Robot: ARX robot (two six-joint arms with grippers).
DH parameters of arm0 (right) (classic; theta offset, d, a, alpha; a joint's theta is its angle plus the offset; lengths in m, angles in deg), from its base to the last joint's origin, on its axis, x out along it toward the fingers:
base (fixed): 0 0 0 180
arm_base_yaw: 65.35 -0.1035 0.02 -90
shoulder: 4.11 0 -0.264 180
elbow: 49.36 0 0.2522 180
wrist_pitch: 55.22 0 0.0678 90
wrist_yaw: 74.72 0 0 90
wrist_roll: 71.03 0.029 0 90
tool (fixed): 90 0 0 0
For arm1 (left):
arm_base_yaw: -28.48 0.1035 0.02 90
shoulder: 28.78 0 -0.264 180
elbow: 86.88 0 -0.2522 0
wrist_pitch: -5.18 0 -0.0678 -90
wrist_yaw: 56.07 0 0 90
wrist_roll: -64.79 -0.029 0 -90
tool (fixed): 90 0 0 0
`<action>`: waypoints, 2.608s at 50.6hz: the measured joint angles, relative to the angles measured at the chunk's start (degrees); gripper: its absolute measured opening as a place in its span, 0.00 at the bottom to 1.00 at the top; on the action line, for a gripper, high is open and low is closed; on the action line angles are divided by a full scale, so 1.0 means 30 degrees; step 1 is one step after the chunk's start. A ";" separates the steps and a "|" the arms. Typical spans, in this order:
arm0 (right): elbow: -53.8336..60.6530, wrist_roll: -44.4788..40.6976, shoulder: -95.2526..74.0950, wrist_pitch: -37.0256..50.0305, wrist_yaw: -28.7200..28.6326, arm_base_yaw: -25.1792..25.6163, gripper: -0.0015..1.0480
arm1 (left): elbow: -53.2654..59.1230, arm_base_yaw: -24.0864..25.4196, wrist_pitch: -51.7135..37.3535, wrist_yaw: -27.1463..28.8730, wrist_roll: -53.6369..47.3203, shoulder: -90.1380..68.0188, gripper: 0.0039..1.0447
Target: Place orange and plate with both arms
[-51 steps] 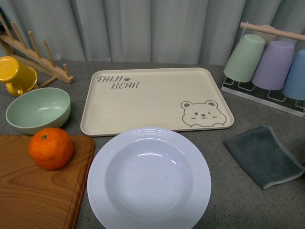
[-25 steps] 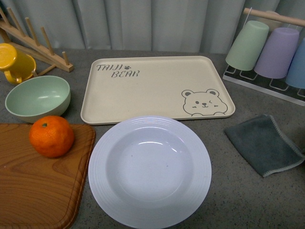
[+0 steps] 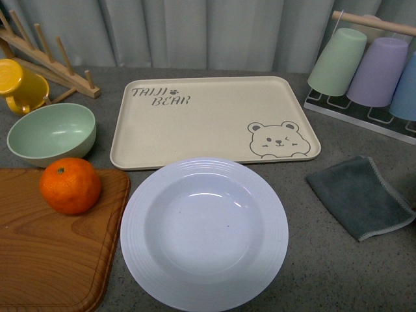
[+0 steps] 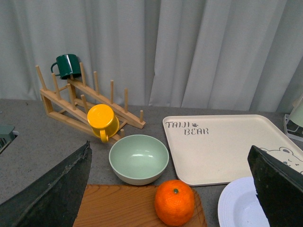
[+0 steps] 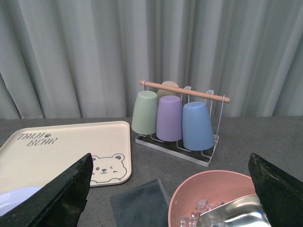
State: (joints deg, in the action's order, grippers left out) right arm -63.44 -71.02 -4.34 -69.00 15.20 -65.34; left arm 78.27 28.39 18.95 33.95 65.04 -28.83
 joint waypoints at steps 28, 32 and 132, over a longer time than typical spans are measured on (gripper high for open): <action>0.0000 0.0000 0.0000 0.0000 0.0000 0.0000 0.91 | 0.0000 0.0000 0.0000 0.0000 0.0000 0.0000 0.94; 0.0000 0.0000 0.0000 0.0000 0.0000 0.0000 0.91 | 0.0000 0.0000 0.0000 0.0000 0.0000 0.0000 0.94; 0.0000 0.0000 0.0000 0.0000 0.0000 0.0000 0.91 | -1.0069 -0.3730 -0.9202 0.2317 0.4998 -3.4651 0.94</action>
State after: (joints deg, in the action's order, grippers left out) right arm -63.44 -71.02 -4.34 -69.00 15.20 -65.34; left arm 48.07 17.19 -8.65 40.90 80.04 -132.79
